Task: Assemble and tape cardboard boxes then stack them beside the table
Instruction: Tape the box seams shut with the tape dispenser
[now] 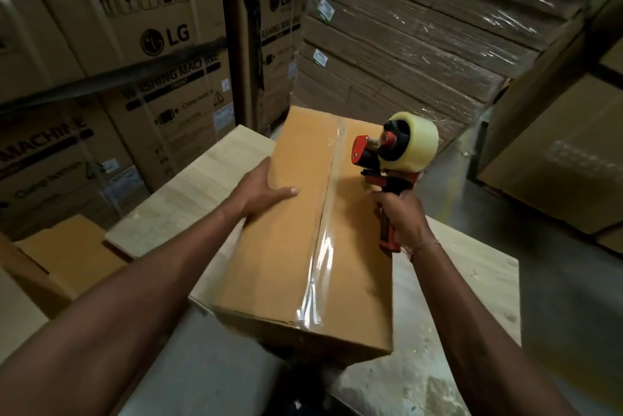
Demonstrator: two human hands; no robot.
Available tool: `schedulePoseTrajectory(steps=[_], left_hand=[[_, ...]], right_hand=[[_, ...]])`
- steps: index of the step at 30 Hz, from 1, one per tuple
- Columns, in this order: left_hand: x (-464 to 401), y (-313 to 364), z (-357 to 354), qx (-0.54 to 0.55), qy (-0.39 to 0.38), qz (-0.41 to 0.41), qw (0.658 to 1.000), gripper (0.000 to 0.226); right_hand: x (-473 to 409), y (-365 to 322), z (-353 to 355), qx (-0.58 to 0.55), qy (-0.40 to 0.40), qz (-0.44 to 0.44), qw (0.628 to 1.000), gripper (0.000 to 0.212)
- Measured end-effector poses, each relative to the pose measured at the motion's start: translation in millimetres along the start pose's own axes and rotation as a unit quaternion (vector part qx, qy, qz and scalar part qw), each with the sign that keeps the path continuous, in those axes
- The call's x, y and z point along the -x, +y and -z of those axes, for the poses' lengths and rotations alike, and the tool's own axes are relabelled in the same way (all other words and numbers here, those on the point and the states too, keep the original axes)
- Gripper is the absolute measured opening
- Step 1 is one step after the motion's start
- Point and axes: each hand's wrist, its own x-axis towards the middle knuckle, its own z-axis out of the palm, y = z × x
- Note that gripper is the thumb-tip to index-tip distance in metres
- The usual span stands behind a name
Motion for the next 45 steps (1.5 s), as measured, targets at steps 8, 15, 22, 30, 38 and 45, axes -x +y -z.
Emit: schedulePoseTrajectory(steps=[8,15,22,30,38,45], left_hand=[[-66.4,58.4,-10.2,-0.075,-0.177,-0.027,0.981,0.083],[-94.0,75.6,-30.7,-0.153,-0.213,-0.067,0.963,0.093],[-37.2,42.1,14.9,-0.242,-0.178,-0.044,0.953,0.077],[46.4,-41.5,33.5,-0.166,0.055,0.003,0.985,0.047],[19.5,-25.3,0.0,-0.021,0.158,-0.029,0.987,0.027],[26.8,-0.7,18.2,0.164,0.15,-0.034,0.974,0.027]], right_hand=[[66.3,34.3,10.2,0.042,0.043,0.009,0.998,0.021],[74.8,37.4,19.4,0.032,0.086,-0.016,0.996,0.037],[82.1,23.8,23.0,0.003,0.095,0.037,0.995,0.023],[86.0,-0.7,-18.5,-0.015,-0.019,0.022,0.999,0.005],[86.4,-15.0,-57.8,-0.024,-0.152,-0.015,0.988,0.008],[76.5,-21.4,-88.1,0.015,-0.134,-0.005,0.991,0.008]])
